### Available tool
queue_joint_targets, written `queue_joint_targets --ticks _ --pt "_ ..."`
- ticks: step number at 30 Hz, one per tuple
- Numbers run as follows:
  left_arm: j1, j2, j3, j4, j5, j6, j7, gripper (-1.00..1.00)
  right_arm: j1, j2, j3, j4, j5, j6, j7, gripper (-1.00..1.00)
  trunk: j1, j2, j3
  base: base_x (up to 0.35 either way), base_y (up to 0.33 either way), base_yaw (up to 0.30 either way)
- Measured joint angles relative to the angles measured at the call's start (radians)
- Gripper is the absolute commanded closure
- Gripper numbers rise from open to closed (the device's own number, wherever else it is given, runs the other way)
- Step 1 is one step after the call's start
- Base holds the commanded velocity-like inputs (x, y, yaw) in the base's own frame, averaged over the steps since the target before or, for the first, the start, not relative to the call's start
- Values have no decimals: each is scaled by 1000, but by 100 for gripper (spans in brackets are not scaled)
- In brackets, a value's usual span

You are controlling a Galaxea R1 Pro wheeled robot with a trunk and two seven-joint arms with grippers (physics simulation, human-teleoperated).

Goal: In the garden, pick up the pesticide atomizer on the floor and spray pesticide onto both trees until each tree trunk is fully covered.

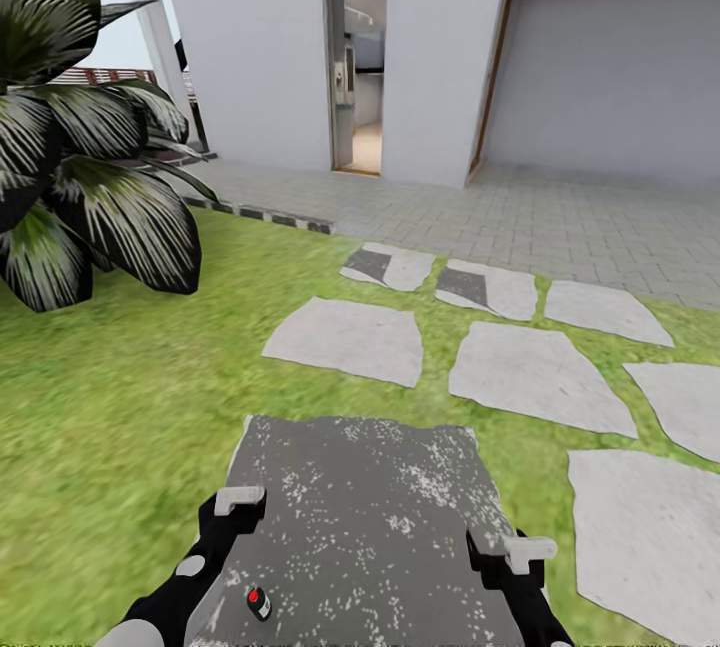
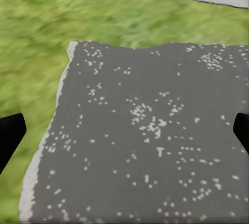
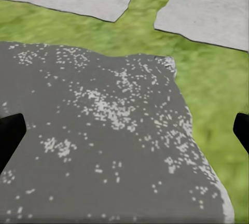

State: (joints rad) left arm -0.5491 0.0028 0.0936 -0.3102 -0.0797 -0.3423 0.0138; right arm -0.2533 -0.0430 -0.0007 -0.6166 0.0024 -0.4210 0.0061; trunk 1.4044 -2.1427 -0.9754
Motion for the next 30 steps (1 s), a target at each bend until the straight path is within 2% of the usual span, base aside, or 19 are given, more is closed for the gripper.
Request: queue_joint_targets --ticks 7,30 --pt "0 -1 0 0 0 0 0 -100 0 0 -1 0 0 0 0 -100 27 -49 -29 0 0 0" --pt "0 2 0 0 2 -6 0 -100 -1 1 3 1 3 0 0 -100 115 -210 -101 0 0 0"
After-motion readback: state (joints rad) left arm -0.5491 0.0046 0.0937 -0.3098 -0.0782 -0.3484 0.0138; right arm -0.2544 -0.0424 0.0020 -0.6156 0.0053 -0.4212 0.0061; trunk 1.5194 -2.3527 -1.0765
